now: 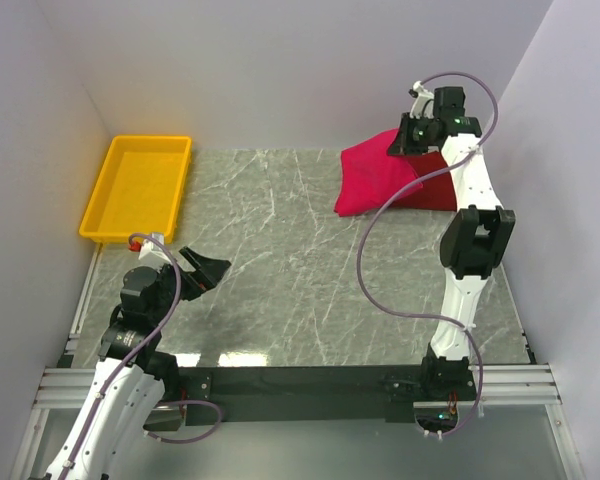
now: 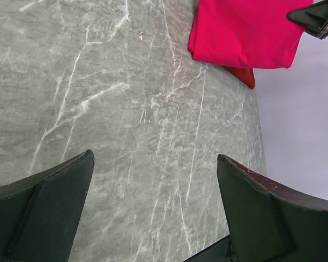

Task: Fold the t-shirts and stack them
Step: Neatly place the folded tshirt to the corner

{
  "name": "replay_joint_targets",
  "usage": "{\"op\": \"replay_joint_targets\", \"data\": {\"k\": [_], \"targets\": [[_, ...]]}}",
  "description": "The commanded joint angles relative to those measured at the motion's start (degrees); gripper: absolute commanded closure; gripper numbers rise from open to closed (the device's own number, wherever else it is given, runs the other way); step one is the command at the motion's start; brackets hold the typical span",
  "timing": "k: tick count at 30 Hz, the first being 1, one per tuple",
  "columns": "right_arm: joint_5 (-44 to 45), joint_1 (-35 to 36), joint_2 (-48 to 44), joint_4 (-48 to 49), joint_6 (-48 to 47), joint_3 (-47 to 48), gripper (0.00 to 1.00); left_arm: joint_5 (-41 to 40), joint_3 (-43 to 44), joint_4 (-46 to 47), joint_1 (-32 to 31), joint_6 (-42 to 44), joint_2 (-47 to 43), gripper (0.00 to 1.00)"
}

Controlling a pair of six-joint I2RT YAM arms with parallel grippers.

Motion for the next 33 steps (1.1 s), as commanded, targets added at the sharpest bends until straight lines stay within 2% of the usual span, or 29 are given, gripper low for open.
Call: {"op": "replay_joint_targets", "data": {"k": [1, 9, 16, 33], "targets": [[0.2, -1.1, -0.2, 0.3, -0.6, 4.7, 1.0, 1.1, 0.4, 3.1, 0.2, 1.0, 0.2, 0.01], [0.5, -2.1, -0.9, 0.3, -1.4, 5.7, 1.0, 1.3, 0.1, 3.3, 0.2, 1.0, 0.4, 0.01], [-0.6, -3.4, 0.1, -1.0, -2.9, 10.3, 1.0, 1.4, 0.2, 3.3, 0.2, 1.1, 0.5, 0.01], [0.5, -5.9, -0.2, -1.0, -3.4, 10.8, 1.0, 1.5, 0.1, 3.5, 0.2, 1.1, 0.7, 0.01]]}}
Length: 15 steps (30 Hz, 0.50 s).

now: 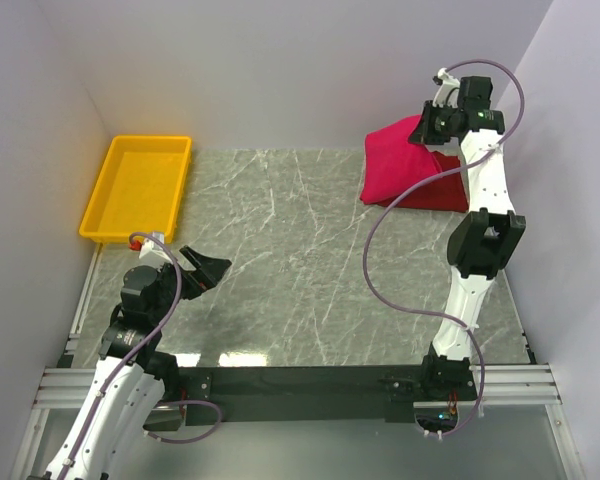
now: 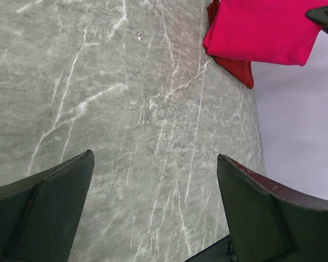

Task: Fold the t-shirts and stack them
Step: Neatly place the folded tshirt to the corner

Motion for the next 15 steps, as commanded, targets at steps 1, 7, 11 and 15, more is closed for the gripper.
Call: {"op": "replay_joint_targets", "data": {"k": [1, 7, 11, 15], "targets": [[0.4, -1.1, -1.0, 2.1, -0.6, 3.1, 1.0, 1.1, 0.1, 2.5, 0.2, 1.1, 0.1, 0.01], [2.9, -1.9, 0.5, 2.9, -0.7, 3.8, 1.0, 1.4, 0.2, 2.4, 0.2, 1.2, 0.6, 0.01], [4.3, -2.4, 1.7, 3.9, -1.1, 3.9, 1.0, 1.6, 0.3, 2.4, 0.2, 1.2, 0.7, 0.01], [5.4, -3.0, 2.9, 5.3, -1.8, 3.4, 1.0, 1.7, 0.2, 2.5, 0.2, 1.3, 1.2, 0.01]]}}
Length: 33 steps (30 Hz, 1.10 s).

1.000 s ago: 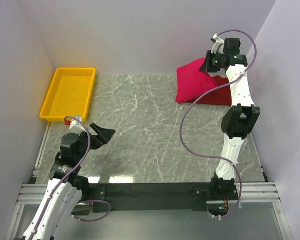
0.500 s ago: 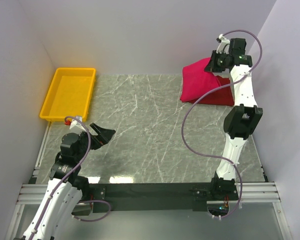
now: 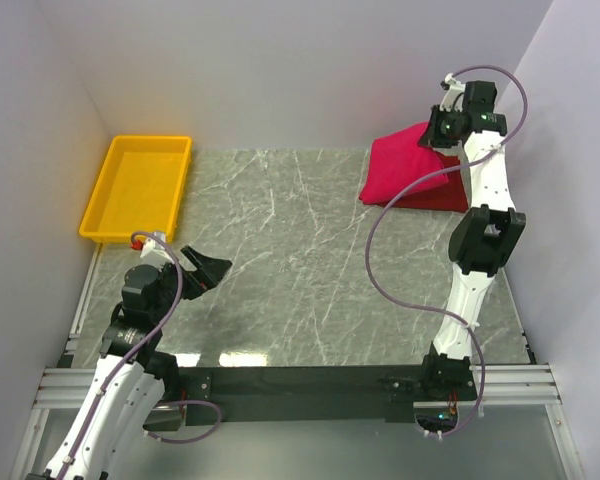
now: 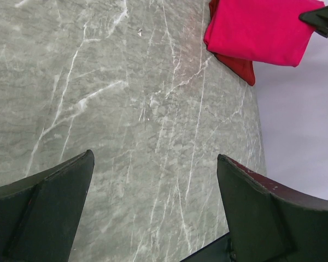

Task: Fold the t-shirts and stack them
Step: Neatly place the folded tshirt to the corner

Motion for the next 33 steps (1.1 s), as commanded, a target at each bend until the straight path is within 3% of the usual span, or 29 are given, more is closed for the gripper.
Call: {"op": "replay_joint_targets", "data": {"k": [1, 33], "targets": [[1.6, -1.2, 0.3, 4.6, -1.4, 2.6, 1.0, 1.2, 0.3, 2.5, 0.2, 1.3, 0.5, 0.01], [10.7, -5.2, 8.6, 12.9, -5.6, 3.4, 1.0, 3.5, 0.0, 3.7, 0.2, 1.6, 3.5, 0.01]]}}
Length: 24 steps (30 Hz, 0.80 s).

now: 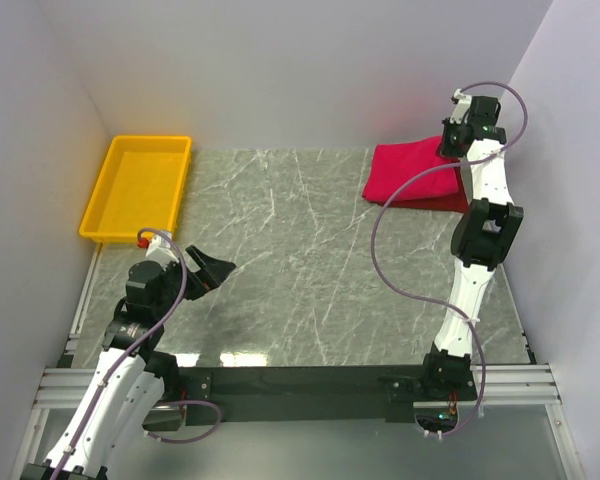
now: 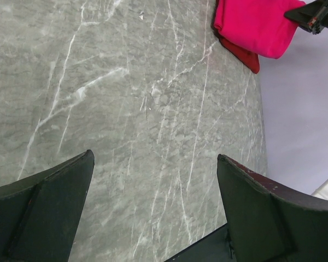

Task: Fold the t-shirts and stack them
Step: Neatly place the folded tshirt to the corner

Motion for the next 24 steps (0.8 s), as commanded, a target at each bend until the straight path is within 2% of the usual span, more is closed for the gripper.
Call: {"op": "replay_joint_targets", "data": {"k": [1, 24], "targets": [[2.0, -1.5, 0.0, 4.7, -1.4, 3.2, 1.0, 1.3, 0.1, 3.3, 0.2, 1.3, 0.3, 0.01], [7.6, -1.4, -0.1, 6.5, -5.3, 2.6, 1.0, 1.6, 0.1, 3.3, 0.2, 1.3, 0.5, 0.01]]}}
